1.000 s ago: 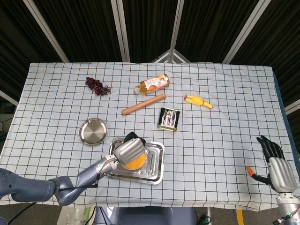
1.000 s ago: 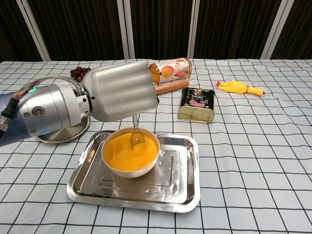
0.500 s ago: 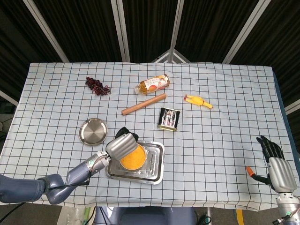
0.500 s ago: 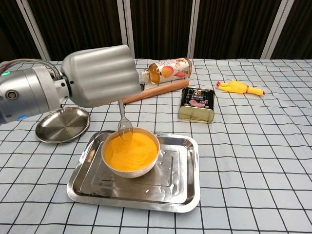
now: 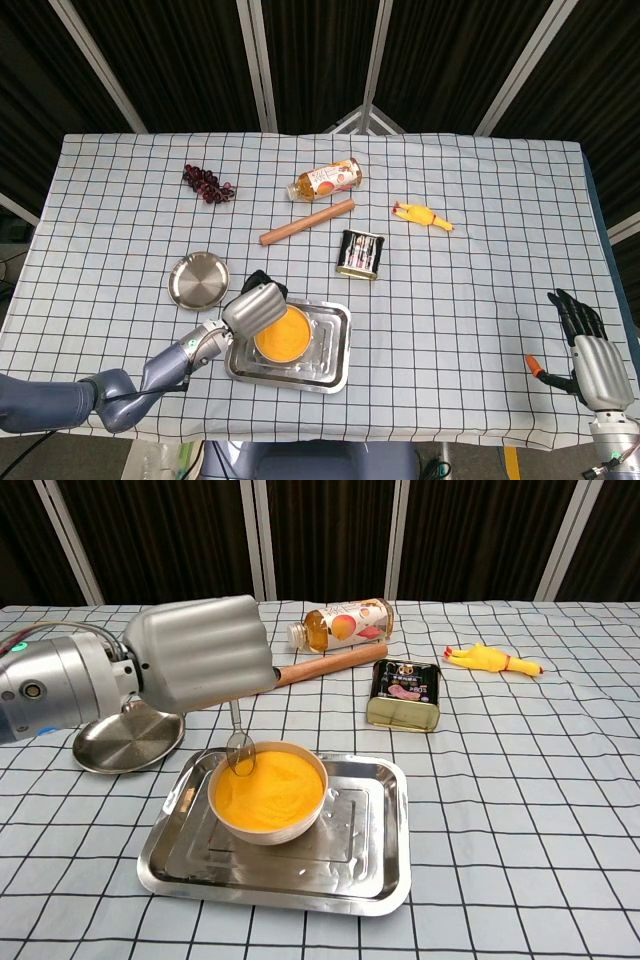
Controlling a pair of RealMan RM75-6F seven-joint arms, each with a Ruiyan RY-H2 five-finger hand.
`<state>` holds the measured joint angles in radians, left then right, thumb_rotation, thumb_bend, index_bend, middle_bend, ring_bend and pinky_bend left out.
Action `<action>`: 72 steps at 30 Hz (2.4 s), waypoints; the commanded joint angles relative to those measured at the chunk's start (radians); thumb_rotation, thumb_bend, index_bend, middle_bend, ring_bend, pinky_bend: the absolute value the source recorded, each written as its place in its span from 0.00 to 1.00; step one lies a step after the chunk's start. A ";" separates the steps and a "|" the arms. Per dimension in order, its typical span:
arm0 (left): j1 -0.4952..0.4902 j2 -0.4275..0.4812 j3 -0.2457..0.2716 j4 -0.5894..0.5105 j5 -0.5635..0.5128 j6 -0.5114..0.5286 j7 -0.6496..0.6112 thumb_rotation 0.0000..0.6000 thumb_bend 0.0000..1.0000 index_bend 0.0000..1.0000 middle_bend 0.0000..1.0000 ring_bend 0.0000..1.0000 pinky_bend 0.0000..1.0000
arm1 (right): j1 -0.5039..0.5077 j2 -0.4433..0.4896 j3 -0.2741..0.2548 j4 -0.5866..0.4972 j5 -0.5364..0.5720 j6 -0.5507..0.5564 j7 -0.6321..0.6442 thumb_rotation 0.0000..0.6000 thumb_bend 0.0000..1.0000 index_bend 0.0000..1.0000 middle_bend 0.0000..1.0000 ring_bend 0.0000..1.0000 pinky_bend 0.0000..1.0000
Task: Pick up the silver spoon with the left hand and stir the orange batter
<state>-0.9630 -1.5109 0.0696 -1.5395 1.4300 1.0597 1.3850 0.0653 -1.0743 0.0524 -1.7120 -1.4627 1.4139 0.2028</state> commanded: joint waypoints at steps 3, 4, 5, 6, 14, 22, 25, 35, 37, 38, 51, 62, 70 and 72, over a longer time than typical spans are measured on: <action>0.003 -0.026 -0.004 0.005 0.002 -0.014 0.008 1.00 0.57 0.78 1.00 1.00 1.00 | -0.001 0.000 0.000 0.000 0.000 0.001 0.001 1.00 0.34 0.00 0.00 0.00 0.00; 0.004 -0.033 -0.006 0.004 0.003 -0.015 0.006 1.00 0.57 0.78 1.00 1.00 1.00 | -0.001 0.000 0.000 0.000 0.000 0.001 0.001 1.00 0.34 0.00 0.00 0.00 0.00; 0.005 -0.039 -0.009 0.004 0.003 -0.015 0.006 1.00 0.57 0.78 1.00 1.00 1.00 | -0.001 0.000 0.000 0.000 0.000 0.001 0.001 1.00 0.34 0.00 0.00 0.00 0.00; 0.006 -0.044 -0.011 0.004 0.004 -0.015 0.006 1.00 0.57 0.78 1.00 1.00 1.00 | -0.001 0.001 0.000 0.000 0.000 0.001 0.001 1.00 0.34 0.00 0.00 0.00 0.00; 0.015 -0.059 -0.039 -0.012 0.010 0.002 0.006 1.00 0.57 0.78 1.00 1.00 1.00 | -0.001 0.000 0.000 0.001 0.000 0.002 0.000 1.00 0.34 0.00 0.00 0.00 0.00; 0.025 -0.044 -0.051 -0.046 0.025 0.016 0.008 1.00 0.57 0.78 1.00 1.00 1.00 | -0.001 -0.001 -0.001 0.000 0.000 0.002 -0.004 1.00 0.34 0.00 0.00 0.00 0.00; 0.028 -0.026 -0.053 -0.064 0.030 0.016 0.011 1.00 0.57 0.78 1.00 1.00 1.00 | -0.001 -0.001 0.000 0.001 0.001 0.001 -0.003 1.00 0.34 0.00 0.00 0.00 0.00; 0.033 -0.037 -0.066 -0.092 0.024 0.000 0.013 1.00 0.57 0.78 1.00 1.00 1.00 | 0.000 -0.001 0.001 0.000 0.002 0.000 -0.004 1.00 0.34 0.00 0.00 0.00 0.00; 0.034 -0.047 -0.067 -0.088 0.021 -0.005 0.017 1.00 0.57 0.78 1.00 1.00 1.00 | 0.000 -0.001 0.001 0.000 0.002 0.000 -0.003 1.00 0.34 0.00 0.00 0.00 0.00; 0.034 -0.052 -0.067 -0.085 0.021 -0.007 0.019 1.00 0.57 0.78 1.00 1.00 1.00 | 0.000 0.000 0.001 0.000 0.003 0.000 -0.002 1.00 0.34 0.00 0.00 0.00 0.00; 0.045 -0.044 -0.065 -0.052 -0.010 -0.034 0.053 1.00 0.57 0.79 1.00 1.00 1.00 | -0.001 0.000 0.002 0.001 0.001 0.002 0.002 1.00 0.34 0.00 0.00 0.00 0.00; 0.061 -0.013 -0.070 -0.054 -0.011 -0.017 0.040 1.00 0.57 0.79 1.00 1.00 1.00 | 0.000 -0.001 0.002 0.000 0.004 0.000 -0.003 1.00 0.34 0.00 0.00 0.00 0.00; 0.055 -0.033 -0.084 -0.089 0.016 -0.012 0.006 1.00 0.57 0.79 1.00 1.00 1.00 | 0.000 -0.001 0.001 -0.002 0.002 0.000 -0.004 1.00 0.34 0.00 0.00 0.00 0.00; 0.052 -0.046 -0.083 -0.088 0.017 -0.021 0.010 1.00 0.57 0.79 1.00 1.00 1.00 | 0.000 0.000 0.001 -0.003 0.001 0.001 -0.003 1.00 0.34 0.00 0.00 0.00 0.00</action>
<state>-0.9086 -1.5515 -0.0142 -1.6273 1.4461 1.0428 1.3929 0.0652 -1.0748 0.0535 -1.7145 -1.4611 1.4146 0.1994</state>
